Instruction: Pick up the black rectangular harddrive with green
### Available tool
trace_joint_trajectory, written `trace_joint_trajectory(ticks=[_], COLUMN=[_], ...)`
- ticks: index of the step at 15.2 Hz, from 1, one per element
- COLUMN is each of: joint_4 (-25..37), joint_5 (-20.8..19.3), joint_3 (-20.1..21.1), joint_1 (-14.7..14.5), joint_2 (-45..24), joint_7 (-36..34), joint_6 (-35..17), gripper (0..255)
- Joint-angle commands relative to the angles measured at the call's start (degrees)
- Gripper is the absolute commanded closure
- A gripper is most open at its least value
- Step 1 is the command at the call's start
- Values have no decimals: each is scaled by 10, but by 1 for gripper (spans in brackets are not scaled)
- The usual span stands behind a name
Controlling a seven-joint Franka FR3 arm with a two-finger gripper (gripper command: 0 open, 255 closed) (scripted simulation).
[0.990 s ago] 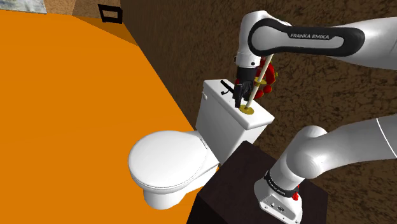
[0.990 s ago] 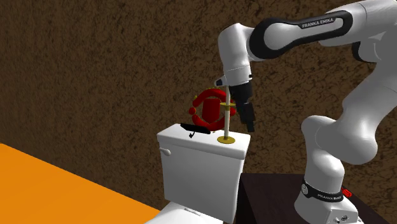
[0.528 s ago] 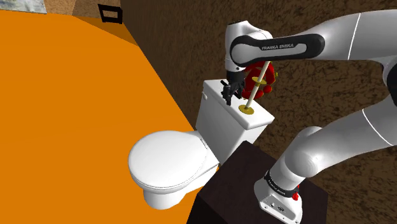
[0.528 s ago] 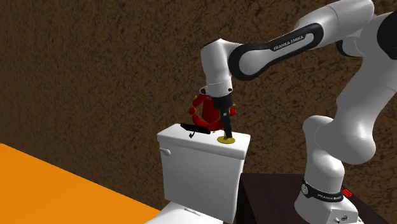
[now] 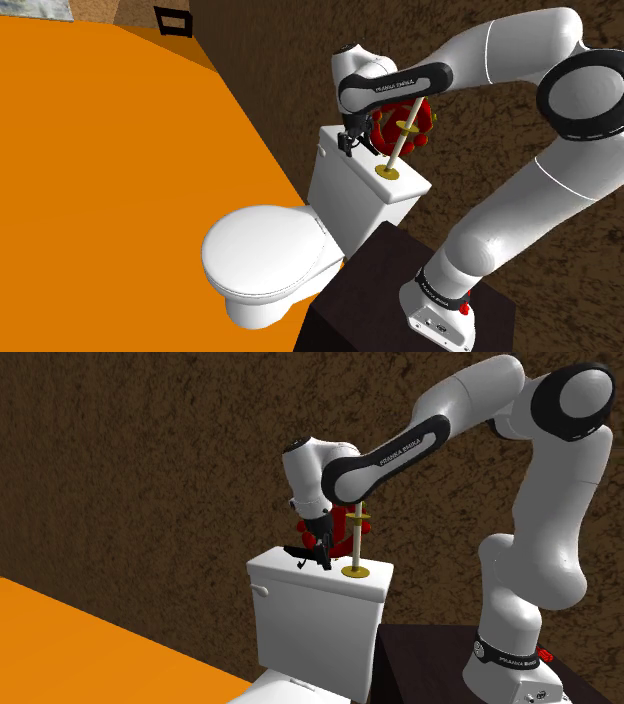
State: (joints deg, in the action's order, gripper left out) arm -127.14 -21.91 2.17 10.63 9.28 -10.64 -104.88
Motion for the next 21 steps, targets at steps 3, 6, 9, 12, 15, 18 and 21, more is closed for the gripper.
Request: trace_joint_trajectory(ticks=[3,6,9,12,15,18,21], joint_4=[51,99,153,211,275,281,272], joint_5=[-67,-115,-160,-202,-240,-248,-251], joint_3=[-2,-8,-17,-28,-42,-46,-46], joint_1=[14,21,25,27,28,28,28], joint_2=[-66,-119,-170,-221,-273,-288,-297], joint_7=[-48,-80,-108,-131,-148,-159,-172], joint_6=[-11,-11,-5,6,20,14,1], gripper=[0,0,0,0,0,0,0])
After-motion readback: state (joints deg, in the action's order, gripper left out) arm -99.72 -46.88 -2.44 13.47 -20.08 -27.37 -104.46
